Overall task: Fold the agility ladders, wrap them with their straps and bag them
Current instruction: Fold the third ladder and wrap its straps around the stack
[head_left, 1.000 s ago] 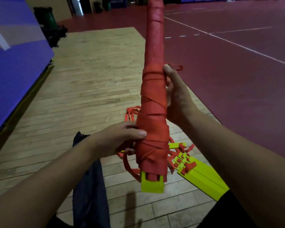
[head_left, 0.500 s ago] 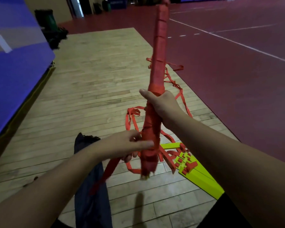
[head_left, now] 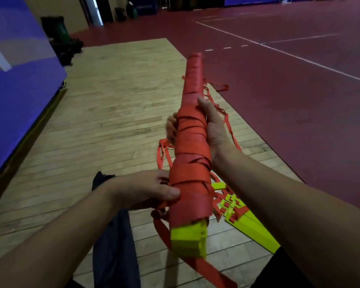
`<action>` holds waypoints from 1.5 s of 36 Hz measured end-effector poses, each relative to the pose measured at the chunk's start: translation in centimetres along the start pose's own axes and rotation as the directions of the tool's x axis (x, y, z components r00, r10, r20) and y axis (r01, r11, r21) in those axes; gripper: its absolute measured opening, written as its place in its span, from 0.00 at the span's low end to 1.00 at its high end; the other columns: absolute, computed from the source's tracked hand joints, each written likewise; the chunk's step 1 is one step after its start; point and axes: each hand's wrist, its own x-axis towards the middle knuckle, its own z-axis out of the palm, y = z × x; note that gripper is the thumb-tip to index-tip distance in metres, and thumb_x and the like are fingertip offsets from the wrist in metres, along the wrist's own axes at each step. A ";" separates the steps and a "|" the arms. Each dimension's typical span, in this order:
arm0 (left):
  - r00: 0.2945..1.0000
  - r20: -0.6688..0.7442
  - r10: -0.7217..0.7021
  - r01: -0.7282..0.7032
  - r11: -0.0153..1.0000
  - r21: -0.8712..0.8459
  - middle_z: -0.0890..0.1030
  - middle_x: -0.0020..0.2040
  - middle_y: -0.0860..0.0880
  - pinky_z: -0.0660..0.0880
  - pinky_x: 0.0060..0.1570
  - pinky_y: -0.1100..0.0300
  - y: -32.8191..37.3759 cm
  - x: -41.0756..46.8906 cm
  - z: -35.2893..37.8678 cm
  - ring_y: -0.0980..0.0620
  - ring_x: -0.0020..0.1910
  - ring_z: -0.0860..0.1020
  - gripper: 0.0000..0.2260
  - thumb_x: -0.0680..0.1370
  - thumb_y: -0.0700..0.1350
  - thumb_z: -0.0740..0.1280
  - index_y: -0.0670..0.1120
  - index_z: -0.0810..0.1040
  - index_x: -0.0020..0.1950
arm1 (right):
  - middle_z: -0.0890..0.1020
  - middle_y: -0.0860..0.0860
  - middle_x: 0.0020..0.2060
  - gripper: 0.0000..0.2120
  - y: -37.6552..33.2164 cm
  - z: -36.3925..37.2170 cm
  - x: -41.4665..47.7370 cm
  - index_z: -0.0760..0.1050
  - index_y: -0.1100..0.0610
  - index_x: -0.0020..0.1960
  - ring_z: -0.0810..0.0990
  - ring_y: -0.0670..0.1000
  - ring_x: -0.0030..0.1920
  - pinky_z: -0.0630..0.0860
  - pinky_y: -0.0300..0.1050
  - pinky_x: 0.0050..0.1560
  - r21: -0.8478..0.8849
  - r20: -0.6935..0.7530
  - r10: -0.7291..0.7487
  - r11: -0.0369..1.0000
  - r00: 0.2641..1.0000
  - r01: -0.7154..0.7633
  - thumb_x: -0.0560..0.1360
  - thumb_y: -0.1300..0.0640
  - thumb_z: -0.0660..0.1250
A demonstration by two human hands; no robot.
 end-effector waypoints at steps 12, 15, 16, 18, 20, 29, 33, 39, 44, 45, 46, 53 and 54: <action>0.895 -0.426 -0.130 0.312 0.865 0.392 0.81 0.39 0.49 0.73 0.35 0.60 -1.0 0.5 -1.4 0.54 0.34 0.76 0.19 0.75 0.63 0.66 0.48 0.79 0.52 | 0.77 0.58 0.42 0.17 -0.7 -2.1 0.9 0.73 0.59 0.52 0.80 0.59 0.41 0.84 0.53 0.44 -0.768 -0.284 -0.482 0.632 0.829 0.104 0.74 0.49 0.75; 0.863 -0.496 -0.100 0.362 0.807 0.467 0.80 0.44 0.55 0.71 0.34 0.68 -0.5 1.3 -0.3 0.60 0.36 0.77 0.23 0.68 0.69 0.66 0.54 0.75 0.53 | 0.80 0.55 0.47 0.34 -0.3 -2.1 1.3 0.70 0.58 0.61 0.84 0.57 0.49 0.83 0.59 0.53 -0.830 -0.293 -0.581 0.549 0.759 0.100 0.67 0.37 0.77; 0.857 -0.510 -0.071 0.384 0.748 0.541 0.80 0.46 0.57 0.72 0.38 0.68 -0.5 1.5 -0.1 0.61 0.41 0.78 0.25 0.66 0.70 0.68 0.56 0.74 0.55 | 0.80 0.55 0.49 0.34 -0.3 -2.0 1.4 0.69 0.58 0.63 0.83 0.56 0.50 0.83 0.56 0.52 -0.824 -0.299 -0.584 0.557 0.754 0.106 0.69 0.38 0.76; 0.842 -0.540 0.003 0.394 0.679 0.619 0.80 0.51 0.57 0.78 0.48 0.63 -0.9 1.9 -0.1 0.60 0.48 0.79 0.28 0.66 0.69 0.73 0.56 0.74 0.60 | 0.81 0.56 0.50 0.33 -0.5 -1.8 1.5 0.69 0.59 0.64 0.84 0.57 0.51 0.83 0.55 0.51 -0.790 -0.318 -0.547 0.605 0.774 0.103 0.71 0.39 0.75; 0.825 -0.564 0.040 0.370 0.716 0.592 0.82 0.53 0.56 0.81 0.53 0.58 -1.3 1.9 -0.6 0.59 0.50 0.81 0.26 0.70 0.62 0.75 0.54 0.75 0.63 | 0.82 0.59 0.52 0.36 -0.7 -1.4 1.5 0.71 0.59 0.63 0.85 0.60 0.51 0.84 0.57 0.52 -0.752 -0.327 -0.515 0.649 0.793 0.112 0.65 0.38 0.76; 0.982 -0.102 0.160 -0.154 0.986 0.060 0.78 0.34 0.56 0.72 0.35 0.69 0.5 -0.6 -1.2 0.60 0.32 0.75 0.15 0.64 0.59 0.80 0.54 0.83 0.44 | 0.81 0.58 0.46 0.24 -1.2 -0.1 -1.2 0.78 0.59 0.54 0.81 0.58 0.46 0.79 0.54 0.52 -0.006 0.084 -0.096 0.995 0.992 0.097 0.73 0.39 0.66; 0.995 0.002 0.101 -0.101 0.995 0.011 0.75 0.32 0.55 0.68 0.32 0.67 0.2 -0.5 -1.1 0.60 0.29 0.71 0.15 0.64 0.60 0.80 0.54 0.82 0.41 | 0.80 0.58 0.42 0.28 0.5 1.0 -0.8 0.75 0.60 0.50 0.82 0.56 0.40 0.80 0.52 0.47 -0.048 0.135 0.017 0.999 0.991 -0.011 0.70 0.34 0.65; 0.990 -0.080 -0.117 0.128 0.980 0.149 0.76 0.34 0.48 0.72 0.31 0.64 0.1 -1.2 -2.1 0.54 0.30 0.74 0.23 0.69 0.58 0.78 0.40 0.79 0.49 | 0.77 0.57 0.34 0.22 0.3 1.0 -0.8 0.70 0.57 0.46 0.78 0.53 0.28 0.79 0.43 0.32 -0.359 -0.107 0.014 0.932 0.994 -0.052 0.77 0.37 0.65; 0.945 -0.295 -0.143 0.218 0.946 0.241 0.76 0.33 0.47 0.71 0.31 0.62 -0.4 -1.3 -2.3 0.52 0.28 0.74 0.09 0.78 0.51 0.68 0.45 0.80 0.48 | 0.79 0.59 0.35 0.19 0.2 0.7 -1.0 0.73 0.58 0.50 0.80 0.55 0.31 0.81 0.48 0.36 -0.669 -0.191 -0.269 0.739 0.944 0.075 0.77 0.41 0.69; 0.932 -0.332 -0.143 0.241 0.931 0.275 0.76 0.32 0.47 0.71 0.31 0.62 -0.3 -1.2 -2.2 0.52 0.28 0.75 0.10 0.79 0.52 0.66 0.46 0.79 0.49 | 0.79 0.58 0.35 0.18 0.1 0.6 -0.9 0.73 0.57 0.49 0.80 0.55 0.32 0.82 0.49 0.36 -0.721 -0.189 -0.340 0.685 0.921 0.105 0.77 0.42 0.69; 0.922 -0.362 -0.138 0.257 0.916 0.306 0.76 0.32 0.48 0.71 0.31 0.61 -0.2 -1.2 -2.0 0.53 0.28 0.75 0.10 0.80 0.52 0.65 0.46 0.79 0.49 | 0.78 0.58 0.35 0.18 0.1 0.6 -0.8 0.73 0.57 0.48 0.79 0.54 0.32 0.82 0.50 0.37 -0.769 -0.181 -0.414 0.625 0.892 0.135 0.77 0.42 0.70; 0.837 -0.543 0.074 0.308 0.756 0.577 0.75 0.38 0.56 0.69 0.34 0.65 0.1 1.1 0.4 0.61 0.33 0.75 0.13 0.77 0.59 0.68 0.51 0.76 0.53 | 0.79 0.53 0.43 0.31 1.1 0.2 0.5 0.70 0.55 0.60 0.81 0.50 0.40 0.82 0.51 0.44 -0.830 -0.222 -0.574 0.536 0.788 0.156 0.71 0.34 0.72; 0.830 -0.552 0.084 0.331 0.722 0.608 0.76 0.40 0.56 0.69 0.35 0.65 0.1 1.4 0.7 0.60 0.36 0.75 0.13 0.76 0.59 0.69 0.53 0.74 0.53 | 0.79 0.53 0.45 0.35 1.2 0.3 0.7 0.70 0.55 0.62 0.81 0.51 0.43 0.82 0.53 0.48 -0.817 -0.251 -0.553 0.562 0.794 0.133 0.67 0.31 0.72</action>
